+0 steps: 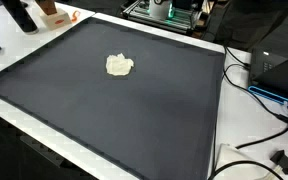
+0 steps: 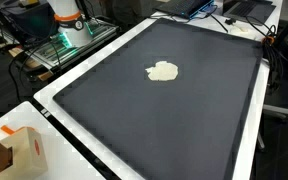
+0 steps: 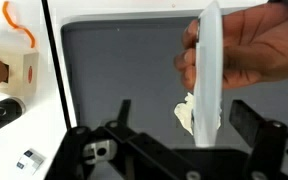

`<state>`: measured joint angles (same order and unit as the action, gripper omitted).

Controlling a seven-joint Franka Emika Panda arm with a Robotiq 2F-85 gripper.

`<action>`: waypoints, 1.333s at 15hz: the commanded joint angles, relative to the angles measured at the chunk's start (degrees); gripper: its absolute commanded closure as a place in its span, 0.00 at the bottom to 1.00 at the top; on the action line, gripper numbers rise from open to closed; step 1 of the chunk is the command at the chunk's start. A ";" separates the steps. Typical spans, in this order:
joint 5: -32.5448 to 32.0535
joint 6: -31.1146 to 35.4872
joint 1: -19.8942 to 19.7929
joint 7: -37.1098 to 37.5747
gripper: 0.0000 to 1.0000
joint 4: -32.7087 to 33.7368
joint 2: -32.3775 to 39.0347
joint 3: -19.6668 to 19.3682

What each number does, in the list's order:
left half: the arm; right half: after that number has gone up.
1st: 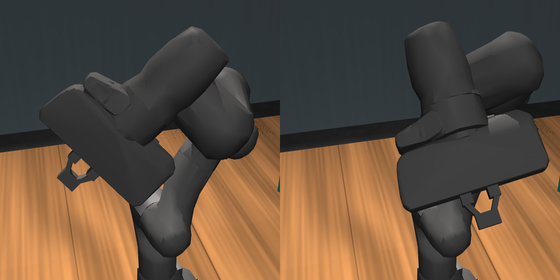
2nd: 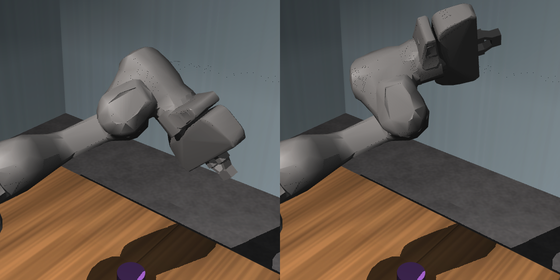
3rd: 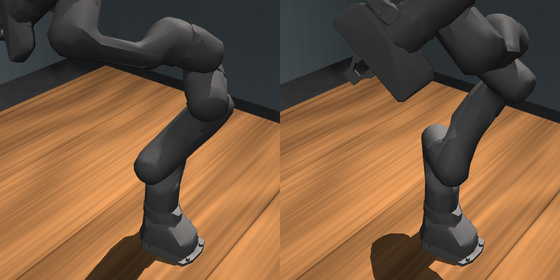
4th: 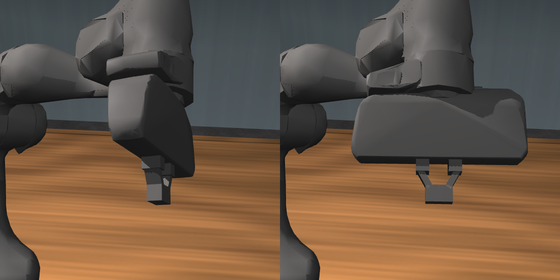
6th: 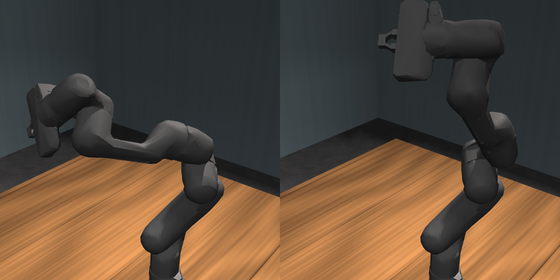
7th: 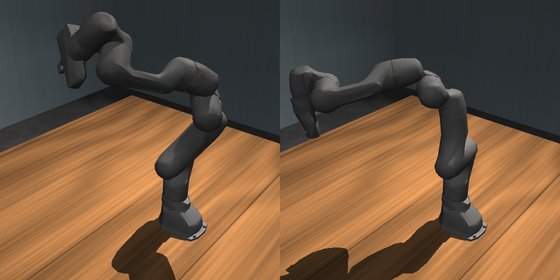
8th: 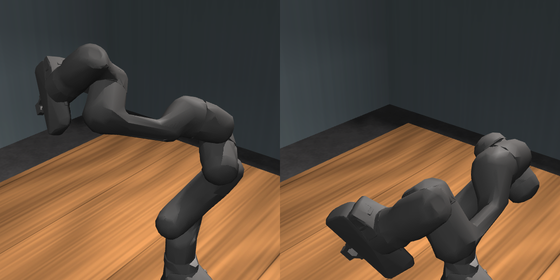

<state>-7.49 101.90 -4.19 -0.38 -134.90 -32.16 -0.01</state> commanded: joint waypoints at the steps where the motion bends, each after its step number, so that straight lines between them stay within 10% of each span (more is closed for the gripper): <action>1: -0.27 -0.21 0.68 0.28 0.00 0.16 0.04 -0.53; 3: 0.06 -0.10 0.89 -0.02 0.00 0.14 0.02 -0.67; 14: -0.72 -0.15 1.27 -0.88 0.96 0.09 -0.01 -0.52; 20: -0.69 -0.18 1.34 -0.69 0.96 0.19 0.10 -0.48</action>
<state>-7.95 101.92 -3.45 -1.32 -134.86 -32.10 -0.03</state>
